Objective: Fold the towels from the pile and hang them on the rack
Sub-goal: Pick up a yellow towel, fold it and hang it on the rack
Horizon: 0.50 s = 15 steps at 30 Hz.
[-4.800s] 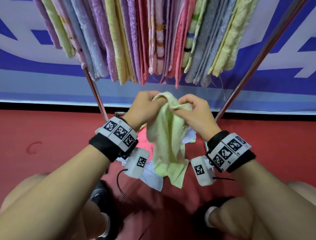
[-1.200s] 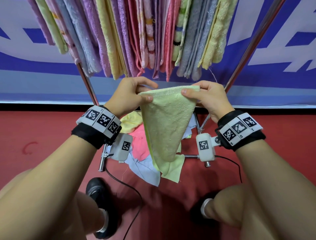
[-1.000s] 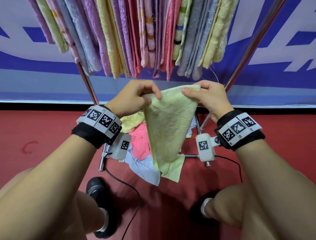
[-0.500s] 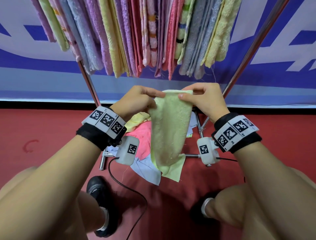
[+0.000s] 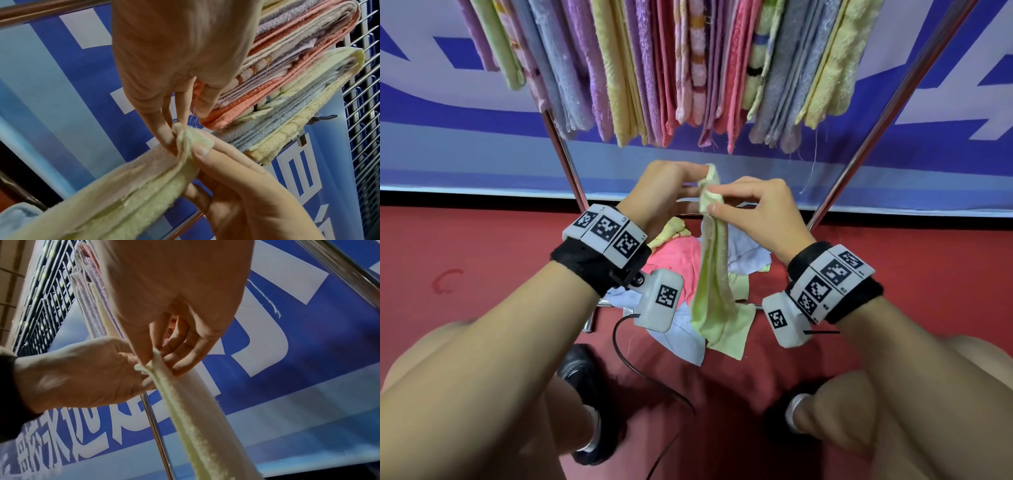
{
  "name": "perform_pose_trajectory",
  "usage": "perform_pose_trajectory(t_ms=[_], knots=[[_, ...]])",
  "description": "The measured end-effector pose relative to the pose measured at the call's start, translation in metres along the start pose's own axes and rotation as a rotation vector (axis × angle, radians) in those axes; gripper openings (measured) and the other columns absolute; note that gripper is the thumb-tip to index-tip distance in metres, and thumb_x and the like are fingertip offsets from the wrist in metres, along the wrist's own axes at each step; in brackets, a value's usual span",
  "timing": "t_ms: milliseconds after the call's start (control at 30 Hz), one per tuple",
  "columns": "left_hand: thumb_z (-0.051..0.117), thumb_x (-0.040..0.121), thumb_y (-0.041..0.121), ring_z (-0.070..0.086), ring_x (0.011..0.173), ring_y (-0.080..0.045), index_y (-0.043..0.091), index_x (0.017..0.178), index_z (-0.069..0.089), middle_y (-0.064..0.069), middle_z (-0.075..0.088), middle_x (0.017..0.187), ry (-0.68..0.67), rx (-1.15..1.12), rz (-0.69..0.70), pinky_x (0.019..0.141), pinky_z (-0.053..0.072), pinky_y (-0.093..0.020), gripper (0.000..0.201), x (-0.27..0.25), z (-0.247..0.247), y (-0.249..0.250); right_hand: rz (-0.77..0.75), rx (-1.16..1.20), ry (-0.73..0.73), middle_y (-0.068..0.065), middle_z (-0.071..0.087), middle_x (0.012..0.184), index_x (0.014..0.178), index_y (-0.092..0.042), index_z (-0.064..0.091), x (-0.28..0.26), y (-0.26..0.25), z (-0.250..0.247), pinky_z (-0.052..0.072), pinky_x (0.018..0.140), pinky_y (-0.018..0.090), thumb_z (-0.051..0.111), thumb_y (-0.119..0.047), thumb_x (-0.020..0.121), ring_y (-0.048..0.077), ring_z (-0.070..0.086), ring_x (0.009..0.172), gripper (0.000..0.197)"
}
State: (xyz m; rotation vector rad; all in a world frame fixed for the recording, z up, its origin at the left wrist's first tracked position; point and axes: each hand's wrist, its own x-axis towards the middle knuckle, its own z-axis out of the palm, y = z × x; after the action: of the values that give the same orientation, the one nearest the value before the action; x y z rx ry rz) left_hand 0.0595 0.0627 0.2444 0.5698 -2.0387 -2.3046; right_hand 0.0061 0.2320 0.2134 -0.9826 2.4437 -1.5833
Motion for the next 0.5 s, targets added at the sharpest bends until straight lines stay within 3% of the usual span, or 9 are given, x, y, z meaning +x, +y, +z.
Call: perform_pose_trajectory(t_ms=[67, 133, 200, 267, 333, 367, 433, 500], knots=[[0.071, 0.089, 0.009, 0.071, 0.083, -0.021, -0.001, 0.104, 0.073, -0.011, 0.073, 0.091, -0.008, 0.035, 0.028, 0.084, 0.058, -0.037, 0.019, -0.001, -0.001, 0.0, 0.0, 0.022, -0.072, -0.001, 0.076, 0.093, 0.108, -0.01, 0.081, 0.0, -0.001, -0.002, 0.054, 0.086, 0.02, 0.081, -0.01, 0.085, 0.013, 0.073, 0.088, 0.023], [0.073, 0.086, -0.001, 0.071, 0.08, -0.02, 0.003, 0.106, 0.073, -0.006, 0.075, 0.09, 0.0, 0.094, 0.06, 0.076, 0.059, -0.033, 0.02, -0.001, -0.002, -0.001, 0.073, 0.123, -0.134, 0.003, 0.078, 0.094, 0.103, -0.007, 0.08, 0.001, -0.003, -0.008, 0.057, 0.088, 0.026, 0.077, -0.003, 0.086, 0.018, 0.075, 0.093, 0.018], [0.071, 0.084, -0.008, 0.07, 0.074, -0.016, 0.006, 0.106, 0.074, -0.001, 0.077, 0.086, -0.001, 0.192, 0.108, 0.069, 0.058, -0.03, 0.026, -0.002, -0.004, 0.0, 0.116, 0.186, -0.057, 0.006, 0.076, 0.093, 0.097, -0.005, 0.078, 0.004, -0.001, -0.014, 0.057, 0.084, 0.028, 0.077, 0.001, 0.084, 0.019, 0.073, 0.089, 0.014], [0.072, 0.082, -0.009, 0.067, 0.079, -0.022, 0.009, 0.101, 0.076, -0.009, 0.077, 0.088, -0.08, 0.313, 0.176, 0.077, 0.057, -0.039, 0.026, -0.004, -0.005, 0.005, 0.119, 0.111, 0.012, 0.0, 0.071, 0.105, 0.104, -0.01, 0.069, 0.007, 0.003, -0.02, 0.055, 0.085, 0.025, 0.083, -0.007, 0.08, 0.014, 0.068, 0.091, 0.028], [0.073, 0.081, -0.011, 0.063, 0.087, -0.029, 0.01, 0.093, 0.074, -0.02, 0.075, 0.1, -0.175, 0.378, 0.209, 0.087, 0.052, -0.055, 0.024, -0.008, -0.007, 0.01, 0.165, 0.087, -0.154, -0.004, 0.07, 0.121, 0.121, -0.015, 0.066, 0.008, 0.004, -0.02, 0.054, 0.091, 0.021, 0.088, -0.014, 0.079, 0.006, 0.069, 0.104, 0.047], [0.073, 0.08, -0.012, 0.063, 0.088, -0.03, 0.01, 0.091, 0.07, -0.022, 0.074, 0.103, -0.199, 0.39, 0.214, 0.088, 0.051, -0.06, 0.024, -0.008, -0.009, 0.012, 0.198, 0.118, -0.253, -0.001, 0.074, 0.119, 0.123, -0.013, 0.068, 0.007, 0.004, -0.019, 0.055, 0.092, 0.022, 0.087, -0.013, 0.081, 0.007, 0.071, 0.105, 0.046], [0.074, 0.08, -0.009, 0.067, 0.084, -0.024, 0.01, 0.094, 0.063, -0.019, 0.074, 0.105, -0.186, 0.392, 0.229, 0.081, 0.054, -0.053, 0.027, -0.007, -0.013, 0.015, 0.246, 0.186, -0.296, 0.006, 0.08, 0.1, 0.111, -0.005, 0.076, 0.004, 0.002, -0.016, 0.06, 0.085, 0.026, 0.084, -0.011, 0.083, 0.011, 0.075, 0.095, 0.03], [0.078, 0.083, 0.004, 0.069, 0.085, -0.014, 0.009, 0.103, 0.064, -0.012, 0.075, 0.106, -0.11, 0.313, 0.233, 0.077, 0.055, -0.038, 0.025, -0.007, -0.014, 0.012, 0.225, 0.203, -0.195, 0.009, 0.08, 0.089, 0.1, -0.003, 0.08, 0.001, -0.002, -0.014, 0.062, 0.077, 0.029, 0.084, -0.014, 0.083, 0.011, 0.074, 0.085, 0.02]])
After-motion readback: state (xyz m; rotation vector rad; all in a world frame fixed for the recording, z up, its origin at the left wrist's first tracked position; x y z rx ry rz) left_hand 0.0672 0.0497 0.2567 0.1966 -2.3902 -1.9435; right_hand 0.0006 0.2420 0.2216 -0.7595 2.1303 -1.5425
